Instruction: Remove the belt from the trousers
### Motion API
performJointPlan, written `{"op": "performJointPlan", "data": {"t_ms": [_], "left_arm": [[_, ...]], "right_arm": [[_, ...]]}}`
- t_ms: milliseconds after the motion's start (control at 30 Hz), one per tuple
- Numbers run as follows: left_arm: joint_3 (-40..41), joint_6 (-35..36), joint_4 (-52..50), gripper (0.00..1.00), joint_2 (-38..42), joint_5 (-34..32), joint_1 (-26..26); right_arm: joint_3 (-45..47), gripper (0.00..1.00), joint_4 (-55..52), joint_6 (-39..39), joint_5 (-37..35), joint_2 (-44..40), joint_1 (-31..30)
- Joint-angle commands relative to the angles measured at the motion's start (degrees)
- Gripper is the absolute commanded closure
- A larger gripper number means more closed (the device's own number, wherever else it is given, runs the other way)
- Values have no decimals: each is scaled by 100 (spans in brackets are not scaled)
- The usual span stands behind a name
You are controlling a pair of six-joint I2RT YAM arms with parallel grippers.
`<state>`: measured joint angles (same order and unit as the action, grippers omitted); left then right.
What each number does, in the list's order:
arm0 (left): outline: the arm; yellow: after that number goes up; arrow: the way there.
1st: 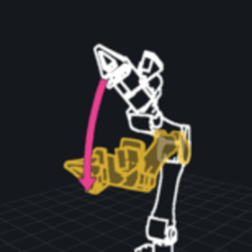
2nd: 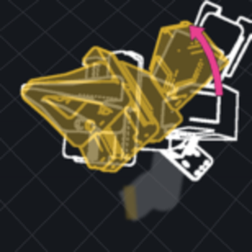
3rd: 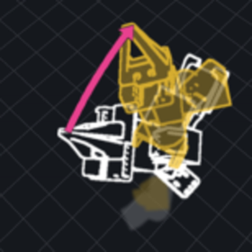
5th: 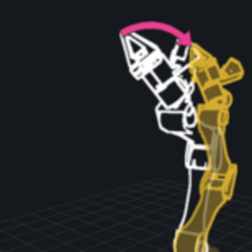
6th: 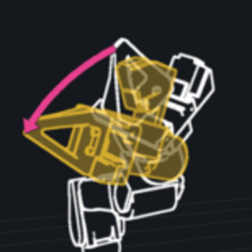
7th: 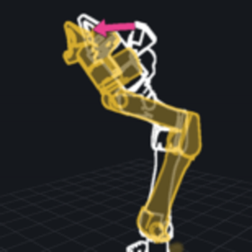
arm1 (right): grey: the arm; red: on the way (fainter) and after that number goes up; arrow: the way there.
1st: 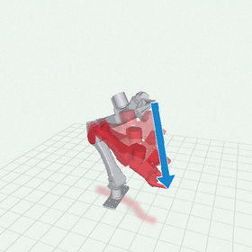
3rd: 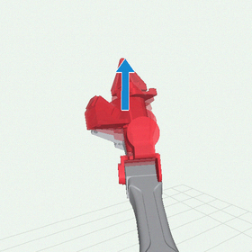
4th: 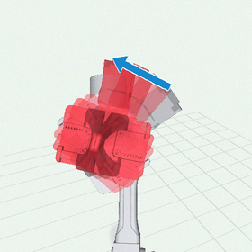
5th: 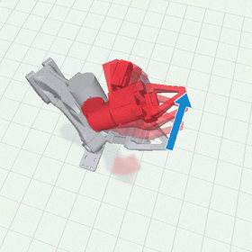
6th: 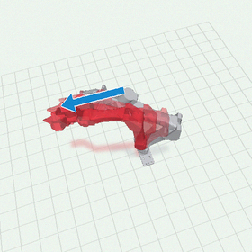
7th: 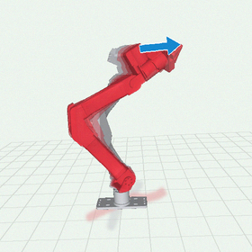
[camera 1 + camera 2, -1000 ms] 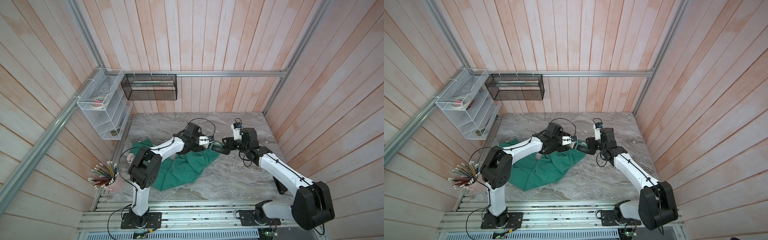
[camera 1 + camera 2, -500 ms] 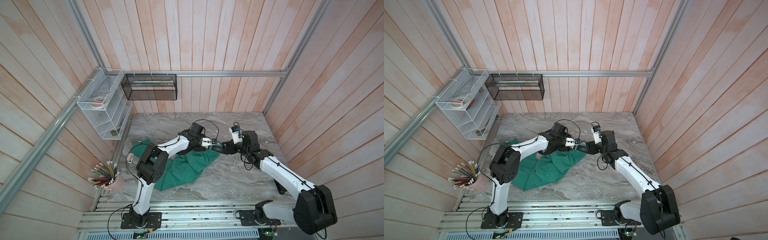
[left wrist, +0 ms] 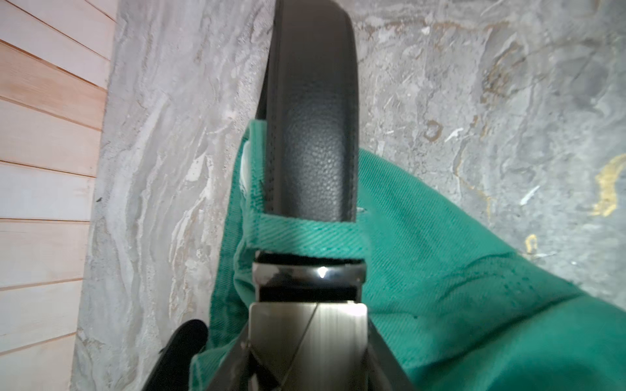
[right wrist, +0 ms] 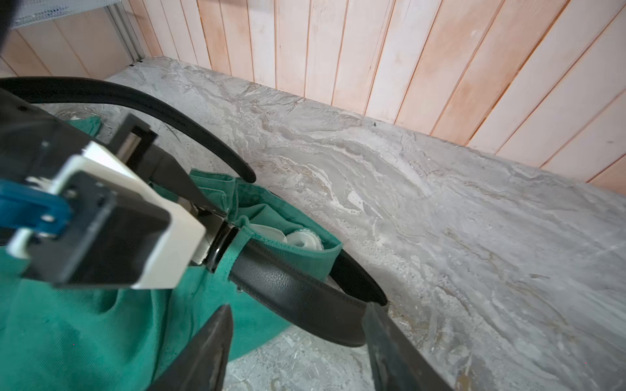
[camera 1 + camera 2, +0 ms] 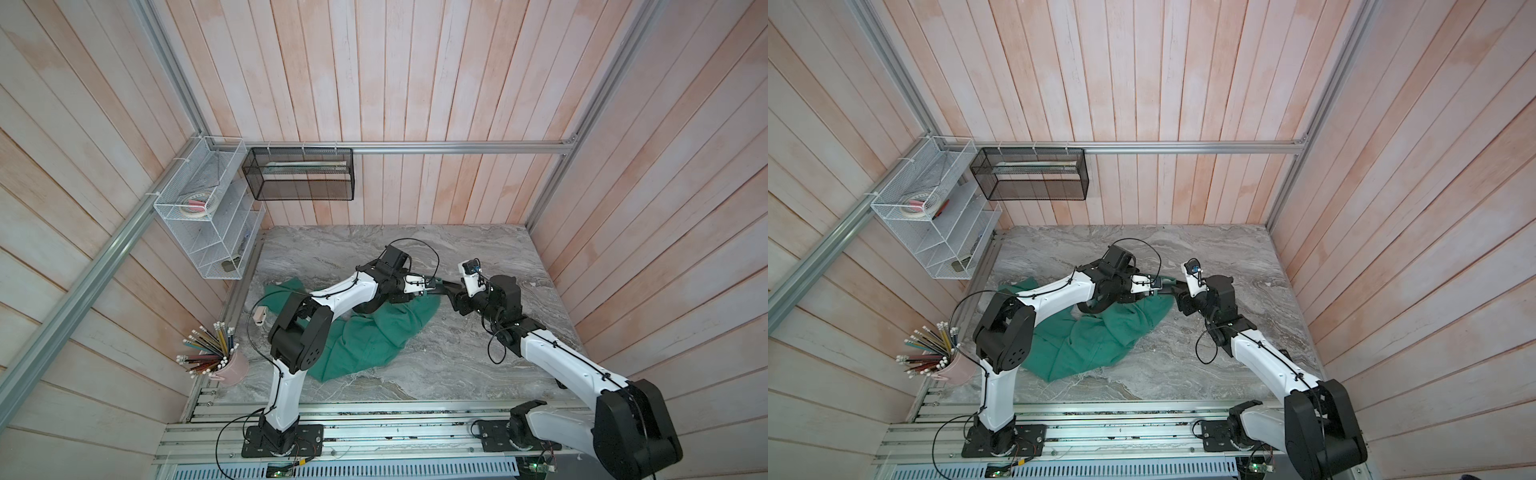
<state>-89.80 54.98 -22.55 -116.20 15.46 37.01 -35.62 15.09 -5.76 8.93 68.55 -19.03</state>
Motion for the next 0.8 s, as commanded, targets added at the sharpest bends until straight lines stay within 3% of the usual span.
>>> {"op": "performJointPlan", "data": {"t_ms": [0, 233, 400, 767], "left_arm": [[-392, -512, -100, 93, 527, 436, -96], [-734, -1278, -324, 100, 945, 949, -296], [-692, -1930, -82, 100, 1230, 1395, -454], [-565, -2551, 182, 100, 1504, 1817, -509]], "right_arm": [[-58, 34, 545, -270, -137, 3, 15], [-756, 35, 249, -68, 406, 392, -214], [-776, 34, 391, -292, 300, 577, -559], [-1080, 31, 1145, 240, 412, 1292, -868]]}}
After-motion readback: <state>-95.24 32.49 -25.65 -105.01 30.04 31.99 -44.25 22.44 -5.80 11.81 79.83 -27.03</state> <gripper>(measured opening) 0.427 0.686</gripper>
